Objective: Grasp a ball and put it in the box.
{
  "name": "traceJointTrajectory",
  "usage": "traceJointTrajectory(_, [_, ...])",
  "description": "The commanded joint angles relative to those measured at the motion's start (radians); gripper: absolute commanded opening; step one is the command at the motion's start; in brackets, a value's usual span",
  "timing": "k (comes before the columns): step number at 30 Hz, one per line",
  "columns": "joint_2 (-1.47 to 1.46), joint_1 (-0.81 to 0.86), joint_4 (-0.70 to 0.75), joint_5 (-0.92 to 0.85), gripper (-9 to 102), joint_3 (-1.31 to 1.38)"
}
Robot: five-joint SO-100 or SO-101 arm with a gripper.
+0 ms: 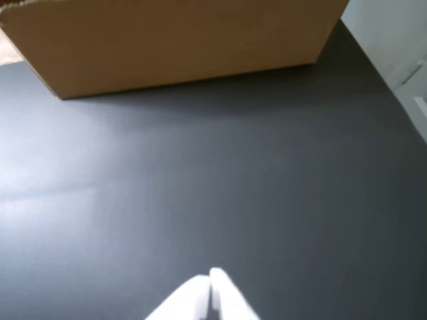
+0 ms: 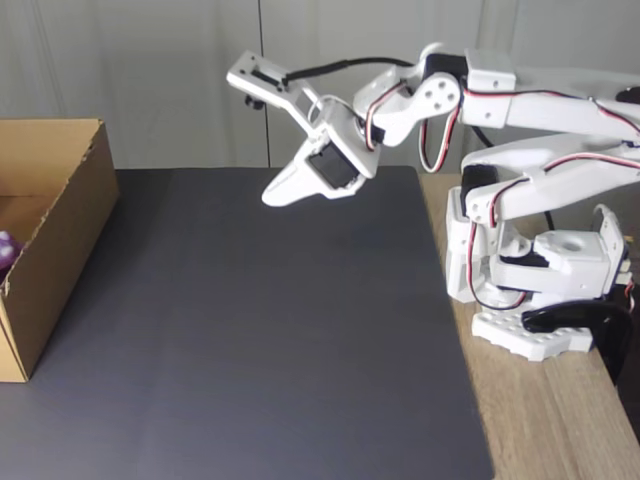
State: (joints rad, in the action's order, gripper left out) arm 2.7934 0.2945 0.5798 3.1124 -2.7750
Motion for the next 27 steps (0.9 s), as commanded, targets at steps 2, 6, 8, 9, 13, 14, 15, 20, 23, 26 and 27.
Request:
traceJointTrajectory(2, [0.092, 0.017, 0.008, -0.012, 0, -0.058])
traceJointTrajectory(6, [0.149, 0.025, 0.037, -0.008, 0, -0.121])
traceJointTrajectory(8, [0.167, 0.023, 0.066, -0.003, 0, -0.144])
traceJointTrajectory(9, [0.183, 0.021, 0.08, -0.003, 0, -0.158])
traceJointTrajectory(13, [0.299, 0.021, 0.137, -0.015, 0, -0.236])
traceJointTrajectory(14, [0.333, 0.025, 0.156, -0.012, 0, -0.256])
traceJointTrajectory(15, [0.333, 0.028, 0.173, -0.008, 0, -0.259])
traceJointTrajectory(20, [0.333, 0.034, 0.167, -0.003, 0, -0.279])
traceJointTrajectory(23, [0.333, 0.031, 0.176, 0.0, 0, -0.293])
traceJointTrajectory(26, [0.333, 0.023, 0.183, 0.0, 0, -0.316])
traceJointTrajectory(27, [0.333, 0.018, 0.187, 0.003, 0, -0.325])
